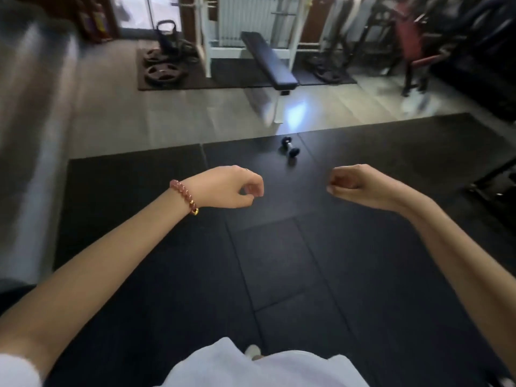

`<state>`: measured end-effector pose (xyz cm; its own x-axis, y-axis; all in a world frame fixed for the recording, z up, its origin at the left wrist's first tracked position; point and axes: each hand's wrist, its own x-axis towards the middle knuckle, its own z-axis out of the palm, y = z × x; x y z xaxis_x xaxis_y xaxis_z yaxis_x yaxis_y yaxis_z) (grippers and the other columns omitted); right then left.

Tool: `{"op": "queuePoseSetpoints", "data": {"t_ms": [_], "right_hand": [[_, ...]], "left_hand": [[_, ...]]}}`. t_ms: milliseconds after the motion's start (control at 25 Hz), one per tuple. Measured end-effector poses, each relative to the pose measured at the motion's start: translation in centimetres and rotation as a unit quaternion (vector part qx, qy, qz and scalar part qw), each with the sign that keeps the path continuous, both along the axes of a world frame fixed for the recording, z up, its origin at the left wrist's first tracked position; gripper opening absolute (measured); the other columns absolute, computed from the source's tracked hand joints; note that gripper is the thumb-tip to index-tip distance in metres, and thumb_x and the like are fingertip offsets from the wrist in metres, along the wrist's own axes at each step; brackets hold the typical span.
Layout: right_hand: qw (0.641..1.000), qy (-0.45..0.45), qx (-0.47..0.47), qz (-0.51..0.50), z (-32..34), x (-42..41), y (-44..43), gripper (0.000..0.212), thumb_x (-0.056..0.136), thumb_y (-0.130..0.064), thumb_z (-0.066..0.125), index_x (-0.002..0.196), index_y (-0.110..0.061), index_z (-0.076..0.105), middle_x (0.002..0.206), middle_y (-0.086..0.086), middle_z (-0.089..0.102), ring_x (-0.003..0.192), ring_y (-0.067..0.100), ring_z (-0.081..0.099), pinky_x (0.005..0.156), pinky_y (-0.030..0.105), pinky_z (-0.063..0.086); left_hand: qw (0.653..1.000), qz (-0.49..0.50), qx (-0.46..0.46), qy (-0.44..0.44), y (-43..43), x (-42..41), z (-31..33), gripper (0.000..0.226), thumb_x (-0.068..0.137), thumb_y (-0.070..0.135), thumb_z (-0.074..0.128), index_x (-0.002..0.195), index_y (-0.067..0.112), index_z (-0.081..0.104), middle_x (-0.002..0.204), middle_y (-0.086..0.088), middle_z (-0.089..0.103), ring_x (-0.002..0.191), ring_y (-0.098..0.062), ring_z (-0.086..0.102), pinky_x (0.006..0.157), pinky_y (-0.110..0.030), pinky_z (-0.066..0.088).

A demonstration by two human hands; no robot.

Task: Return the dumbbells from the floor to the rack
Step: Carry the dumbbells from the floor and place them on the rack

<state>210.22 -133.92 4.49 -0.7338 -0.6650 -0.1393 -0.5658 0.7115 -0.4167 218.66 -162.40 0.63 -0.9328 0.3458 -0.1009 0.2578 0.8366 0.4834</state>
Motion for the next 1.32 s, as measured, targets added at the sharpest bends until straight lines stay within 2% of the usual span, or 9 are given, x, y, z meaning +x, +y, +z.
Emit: {"op": "queuePoseSetpoints", "data": {"t_ms": [280, 360, 520, 640, 800, 920, 1120, 1200, 1320], "right_hand": [[0.998, -0.034, -0.015, -0.042, -1.4, -13.0, 2.4, 0.019, 0.091, -0.027, 0.056, 0.072, -0.030, 0.054, 0.066, -0.008, 0.056, 0.054, 0.000, 0.045, 0.059, 0.026, 0.039], [0.997, -0.042, -0.033, -0.063, -2.8, -17.2, 1.3, 0.021, 0.090, -0.029, 0.055, 0.069, -0.031, 0.054, 0.068, -0.006, 0.059, 0.053, 0.001, 0.045, 0.059, 0.027, 0.039], [0.993, -0.042, -0.053, -0.095, -5.1, -26.5, -1.5, 0.019, 0.089, -0.031, 0.053, 0.078, -0.017, 0.060, 0.076, 0.005, 0.065, 0.059, 0.008, 0.046, 0.062, 0.034, 0.043], [0.990, -0.033, -0.053, -0.124, -4.8, -34.3, -3.7, 0.018, 0.091, -0.030, 0.055, 0.086, -0.014, 0.062, 0.079, -0.001, 0.064, 0.066, 0.009, 0.053, 0.070, 0.036, 0.048], [0.986, -0.052, -0.083, -0.135, -4.5, -43.1, -5.6, 0.016, 0.093, -0.031, 0.054, 0.088, -0.017, 0.060, 0.082, -0.007, 0.061, 0.072, 0.009, 0.055, 0.071, 0.030, 0.047], [0.980, -0.090, -0.096, -0.149, -6.0, -49.9, -6.1, 0.018, 0.094, -0.031, 0.053, 0.088, -0.016, 0.060, 0.084, 0.001, 0.063, 0.072, 0.011, 0.053, 0.069, 0.031, 0.044], [0.954, -0.167, -0.160, -0.193, -9.7, -63.3, -5.4, 0.016, 0.095, -0.024, 0.054, 0.088, -0.011, 0.060, 0.079, -0.007, 0.060, 0.068, 0.003, 0.049, 0.067, 0.020, 0.039], [0.940, -0.158, -0.199, -0.226, -10.8, -70.2, -4.2, 0.013, 0.094, -0.023, 0.055, 0.088, -0.013, 0.059, 0.078, -0.008, 0.058, 0.065, -0.002, 0.049, 0.063, 0.012, 0.039], [0.929, -0.138, -0.229, -0.255, -11.1, -81.0, -2.9, 0.010, 0.094, -0.022, 0.055, 0.089, -0.014, 0.059, 0.081, -0.007, 0.058, 0.073, 0.006, 0.052, 0.070, 0.018, 0.041]], "left_hand": [[0.997, -0.029, 0.057, -0.039, 3.0, -14.5, -0.7, 0.020, 0.087, 0.014, 0.054, 0.100, 0.025, 0.065, 0.101, 0.016, 0.067, 0.098, 0.000, 0.061, 0.091, -0.032, 0.049], [0.997, -0.040, 0.048, -0.044, 2.0, -19.4, -1.4, 0.020, 0.087, 0.016, 0.054, 0.099, 0.028, 0.064, 0.100, 0.018, 0.067, 0.098, 0.000, 0.061, 0.091, -0.034, 0.049], [0.995, -0.088, -0.003, -0.044, -1.0, -30.6, -3.0, 0.016, 0.086, 0.025, 0.055, 0.097, 0.033, 0.062, 0.098, 0.020, 0.065, 0.094, -0.003, 0.062, 0.087, -0.034, 0.050], [0.992, -0.114, -0.029, -0.043, -2.9, -39.7, -2.9, 0.014, 0.086, 0.030, 0.054, 0.097, 0.035, 0.061, 0.098, 0.020, 0.065, 0.092, -0.006, 0.061, 0.085, -0.033, 0.050], [0.994, -0.106, 0.000, -0.035, -4.3, -49.7, -2.0, 0.015, 0.089, 0.026, 0.053, 0.099, 0.031, 0.063, 0.100, 0.017, 0.066, 0.096, -0.006, 0.061, 0.086, -0.031, 0.049], [0.990, -0.115, 0.022, -0.074, -4.5, -56.9, -3.0, 0.015, 0.089, 0.021, 0.053, 0.097, 0.029, 0.064, 0.100, 0.015, 0.067, 0.096, -0.003, 0.062, 0.088, -0.033, 0.050], [0.977, -0.093, 0.150, -0.122, -1.4, -71.6, -5.2, 0.018, 0.092, 0.009, 0.052, 0.098, 0.019, 0.065, 0.097, 0.008, 0.070, 0.096, -0.008, 0.064, 0.092, -0.028, 0.049], [0.975, -0.104, 0.151, -0.125, 0.3, -78.3, -6.9, 0.019, 0.092, 0.010, 0.052, 0.100, 0.020, 0.065, 0.098, 0.008, 0.069, 0.096, -0.009, 0.064, 0.092, -0.029, 0.049], [0.973, -0.122, 0.103, -0.164, 1.7, -87.6, -9.4, 0.019, 0.090, 0.011, 0.051, 0.099, 0.022, 0.064, 0.100, 0.007, 0.068, 0.096, -0.009, 0.064, 0.093, -0.034, 0.050]]}}
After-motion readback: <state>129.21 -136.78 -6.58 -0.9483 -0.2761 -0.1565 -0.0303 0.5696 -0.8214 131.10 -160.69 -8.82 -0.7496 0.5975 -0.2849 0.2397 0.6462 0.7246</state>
